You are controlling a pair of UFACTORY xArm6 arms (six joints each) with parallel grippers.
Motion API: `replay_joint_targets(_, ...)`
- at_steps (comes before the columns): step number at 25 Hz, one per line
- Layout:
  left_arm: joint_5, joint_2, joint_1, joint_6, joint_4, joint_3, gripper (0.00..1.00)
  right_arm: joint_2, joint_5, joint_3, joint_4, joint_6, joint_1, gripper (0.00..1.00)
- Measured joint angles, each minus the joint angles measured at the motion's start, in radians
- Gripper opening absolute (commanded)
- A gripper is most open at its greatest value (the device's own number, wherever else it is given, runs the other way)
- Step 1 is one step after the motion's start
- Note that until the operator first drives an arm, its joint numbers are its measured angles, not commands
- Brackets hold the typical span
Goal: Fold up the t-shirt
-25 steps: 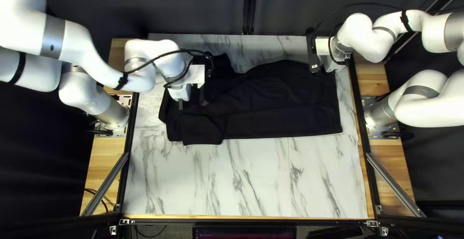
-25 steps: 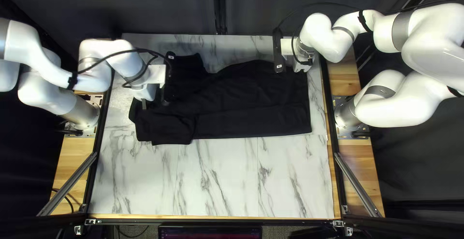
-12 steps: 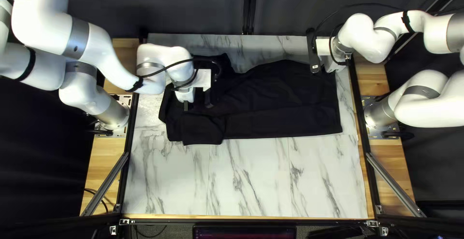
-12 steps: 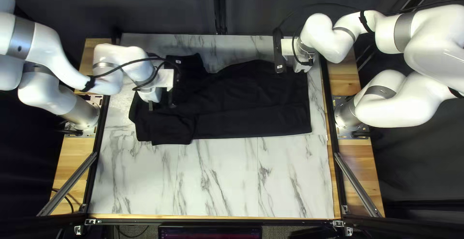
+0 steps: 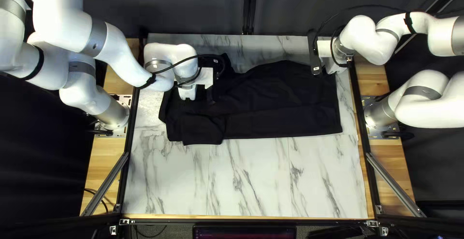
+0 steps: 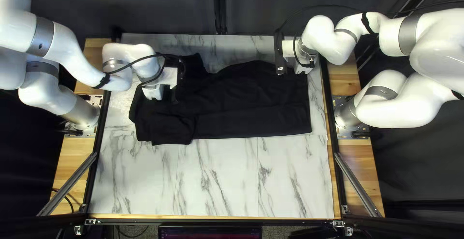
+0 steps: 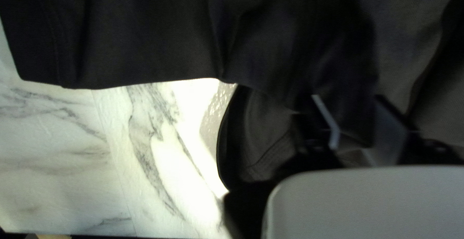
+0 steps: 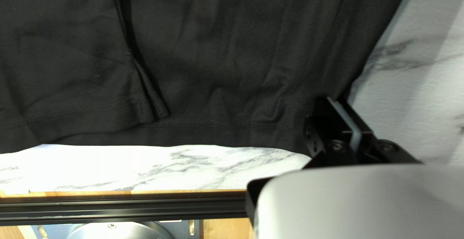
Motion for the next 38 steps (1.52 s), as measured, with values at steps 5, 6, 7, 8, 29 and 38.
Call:
replay_joint_targets(5, 0.075, -0.089, -0.007, -0.039, 0.028, 0.001, 0.00, -0.048, 0.030, 0.010, -0.011, 0.041, 0.039, 0.00)
replay_joint_targets(6, 0.088, -0.104, -0.008, -0.046, 0.035, 0.002, 0.00, -0.059, 0.036, 0.012, -0.013, 0.049, 0.047, 0.00)
replay_joint_targets(7, 0.099, -0.117, -0.009, -0.052, 0.041, 0.003, 0.00, -0.070, 0.043, 0.015, -0.015, 0.057, 0.056, 0.00)
replay_joint_targets(8, 0.107, -0.128, -0.009, -0.057, 0.046, 0.005, 0.00, -0.082, 0.050, 0.017, -0.017, 0.066, 0.065, 0.00)
replay_joint_targets(29, 0.185, -0.340, -0.020, -0.127, 0.089, 0.075, 0.00, -0.305, 0.154, 0.123, -0.052, 0.263, 0.262, 0.00)
replay_joint_targets(38, 0.165, -0.420, 0.026, -0.099, 0.068, 0.146, 0.00, -0.360, 0.173, 0.175, -0.037, 0.275, 0.264, 0.00)
